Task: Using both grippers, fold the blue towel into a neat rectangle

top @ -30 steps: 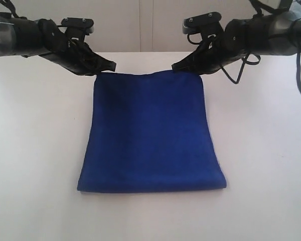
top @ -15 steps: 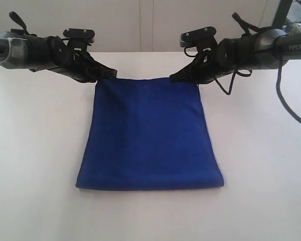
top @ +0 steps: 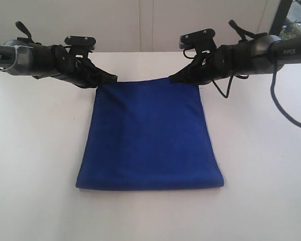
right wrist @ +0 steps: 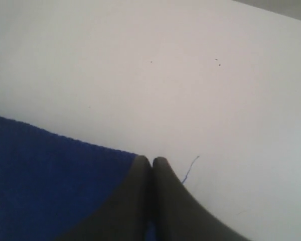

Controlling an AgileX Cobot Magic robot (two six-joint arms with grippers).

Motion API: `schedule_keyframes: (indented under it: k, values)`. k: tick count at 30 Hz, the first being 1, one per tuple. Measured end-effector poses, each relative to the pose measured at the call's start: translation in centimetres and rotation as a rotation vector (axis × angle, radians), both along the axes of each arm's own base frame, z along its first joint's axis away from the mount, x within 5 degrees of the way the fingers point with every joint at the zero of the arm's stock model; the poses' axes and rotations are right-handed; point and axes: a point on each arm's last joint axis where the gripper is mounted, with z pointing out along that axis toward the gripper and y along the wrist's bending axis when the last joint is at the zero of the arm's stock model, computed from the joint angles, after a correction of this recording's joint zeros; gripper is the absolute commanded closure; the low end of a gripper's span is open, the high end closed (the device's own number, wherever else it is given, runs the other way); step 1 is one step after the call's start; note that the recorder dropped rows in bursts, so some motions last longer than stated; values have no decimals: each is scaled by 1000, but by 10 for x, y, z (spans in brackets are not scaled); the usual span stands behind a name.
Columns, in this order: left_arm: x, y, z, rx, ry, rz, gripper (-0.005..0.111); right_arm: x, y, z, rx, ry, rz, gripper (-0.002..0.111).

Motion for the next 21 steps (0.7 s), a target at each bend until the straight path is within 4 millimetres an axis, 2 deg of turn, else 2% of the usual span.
schedule_keyframes:
  k: [2,4,6,10,13,16,18,19,20,21]
  values:
    - [0,0,0,0,0,0,97,0,0,0,0,0,0,93]
    - [0,0,0,0,0,0,73,0,0,0,0,0,0,84]
    - [0,0,0,0,-2,1,60,0,0,0,0,0,0,79]
    - [1,0,1,-1,-8,3,58,0,0,0,0,-2,0,75]
    - [0,0,0,-1,-7,2,59,0,0,0,-3,11,1,76]
    - [-2,8,6,3,46,-6,69,-6,-1,13,-11,50,6,85]
    - [-5,14,17,1,76,-9,80,-9,-3,25,-9,65,2,93]
    - [-7,18,23,0,89,-11,92,-11,-4,31,-2,74,-6,103]
    - [-10,24,34,-3,112,-15,97,-13,-9,42,12,96,-30,106]
    - [-12,26,40,-4,120,-19,107,-13,-12,45,16,112,-40,108]
